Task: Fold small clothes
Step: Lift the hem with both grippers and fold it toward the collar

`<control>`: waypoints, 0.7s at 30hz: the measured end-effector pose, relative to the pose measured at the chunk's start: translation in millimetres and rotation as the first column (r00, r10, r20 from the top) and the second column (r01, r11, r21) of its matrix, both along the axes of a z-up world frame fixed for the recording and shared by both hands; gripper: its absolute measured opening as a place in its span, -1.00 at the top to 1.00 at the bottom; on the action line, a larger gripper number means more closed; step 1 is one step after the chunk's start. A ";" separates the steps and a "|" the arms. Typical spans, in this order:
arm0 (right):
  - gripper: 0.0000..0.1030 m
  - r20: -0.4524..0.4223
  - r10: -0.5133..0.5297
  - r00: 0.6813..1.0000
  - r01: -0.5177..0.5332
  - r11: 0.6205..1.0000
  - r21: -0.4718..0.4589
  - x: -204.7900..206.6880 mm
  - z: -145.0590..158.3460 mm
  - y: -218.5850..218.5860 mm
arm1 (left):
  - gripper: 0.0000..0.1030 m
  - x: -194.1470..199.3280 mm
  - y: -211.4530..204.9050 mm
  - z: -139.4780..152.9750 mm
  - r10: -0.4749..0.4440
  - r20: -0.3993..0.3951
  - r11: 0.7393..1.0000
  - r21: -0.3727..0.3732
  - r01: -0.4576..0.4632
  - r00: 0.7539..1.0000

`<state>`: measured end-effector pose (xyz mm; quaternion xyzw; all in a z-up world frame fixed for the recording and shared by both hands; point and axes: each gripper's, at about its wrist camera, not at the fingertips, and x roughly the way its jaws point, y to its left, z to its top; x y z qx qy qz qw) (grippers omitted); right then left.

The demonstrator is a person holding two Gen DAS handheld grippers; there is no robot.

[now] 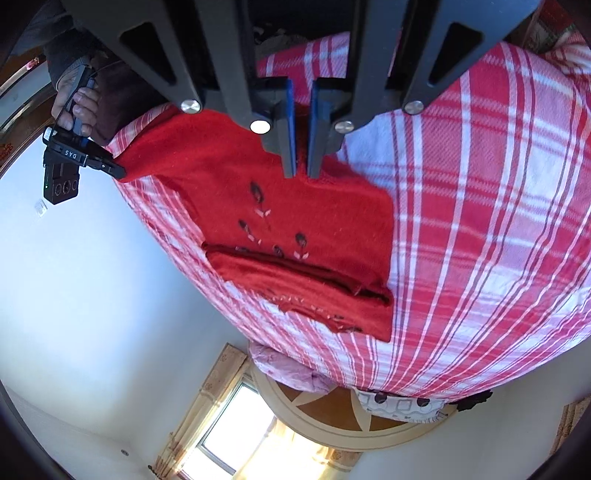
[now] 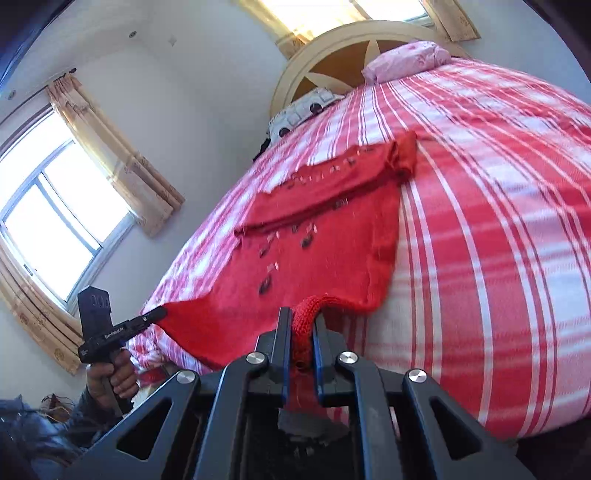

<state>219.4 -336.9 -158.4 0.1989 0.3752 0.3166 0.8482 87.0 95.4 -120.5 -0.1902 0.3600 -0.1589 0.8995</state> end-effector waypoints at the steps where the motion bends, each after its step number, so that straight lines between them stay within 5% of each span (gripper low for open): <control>1: 0.82 0.007 -0.003 1.000 0.003 1.000 0.002 5.0 4.0 -0.4 | 0.89 4.0 -1.0 3.5 0.001 0.010 1.000 0.007 -0.001 1.000; 9: 0.83 0.034 -0.025 0.999 0.024 0.999 0.030 55.0 31.9 -1.6 | 0.90 56.6 0.0 43.0 0.025 0.098 0.999 0.026 -0.028 0.995; 21: 0.83 0.042 -0.049 0.998 0.047 0.998 0.045 153.5 59.5 2.5 | 0.90 159.5 23.7 68.8 0.119 0.101 0.993 -0.034 -0.116 0.988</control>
